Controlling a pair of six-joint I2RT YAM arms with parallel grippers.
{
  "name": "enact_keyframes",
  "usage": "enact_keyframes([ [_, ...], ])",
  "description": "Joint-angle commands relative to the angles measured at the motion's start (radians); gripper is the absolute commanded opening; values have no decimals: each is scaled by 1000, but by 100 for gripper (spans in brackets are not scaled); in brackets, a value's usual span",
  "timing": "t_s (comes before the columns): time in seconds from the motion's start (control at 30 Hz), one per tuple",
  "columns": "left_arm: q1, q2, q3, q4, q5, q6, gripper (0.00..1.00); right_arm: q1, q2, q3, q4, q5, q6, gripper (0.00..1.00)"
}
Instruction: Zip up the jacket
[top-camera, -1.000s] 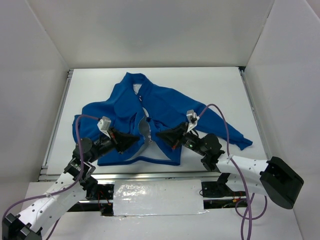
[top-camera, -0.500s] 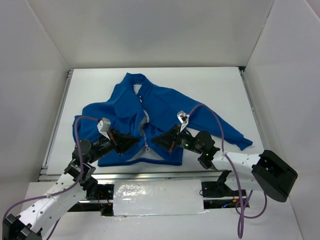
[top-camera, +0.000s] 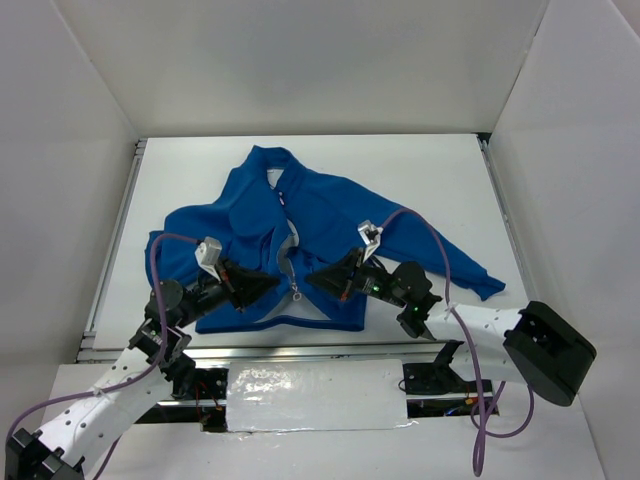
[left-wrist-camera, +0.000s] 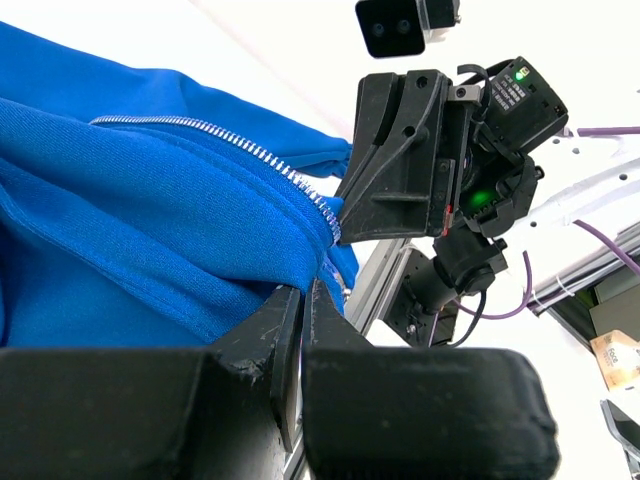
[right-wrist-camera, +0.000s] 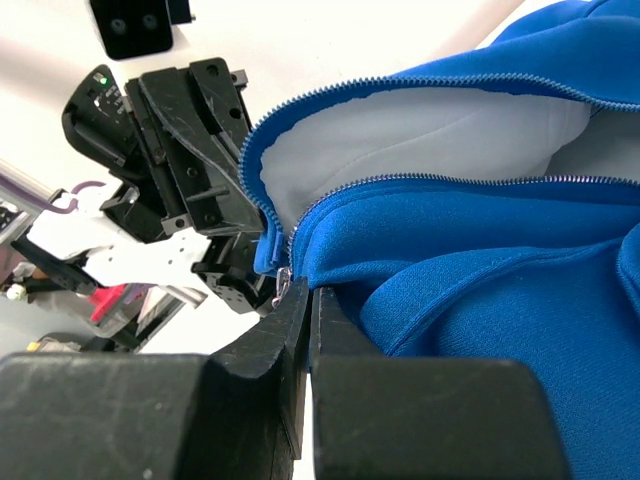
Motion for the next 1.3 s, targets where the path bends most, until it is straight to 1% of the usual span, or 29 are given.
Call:
enact_keyframes([
  [0.0,1,-10,-3,97,32,15,0,-8,-31,-10,69,-7,10,0],
  [0.33,1,6,-6,114,42,14,0,-19,-45,-12,69,-32,19,0],
  [0.77,1,51,-7,165,59,6,0,-23,-20,3,89,-49,37,0],
  [0.97,1,40,-18,174,58,-2,0,-29,-12,9,82,-47,37,0],
  [1.27,1,13,-17,136,21,5,0,-34,-12,-3,85,-53,40,0],
])
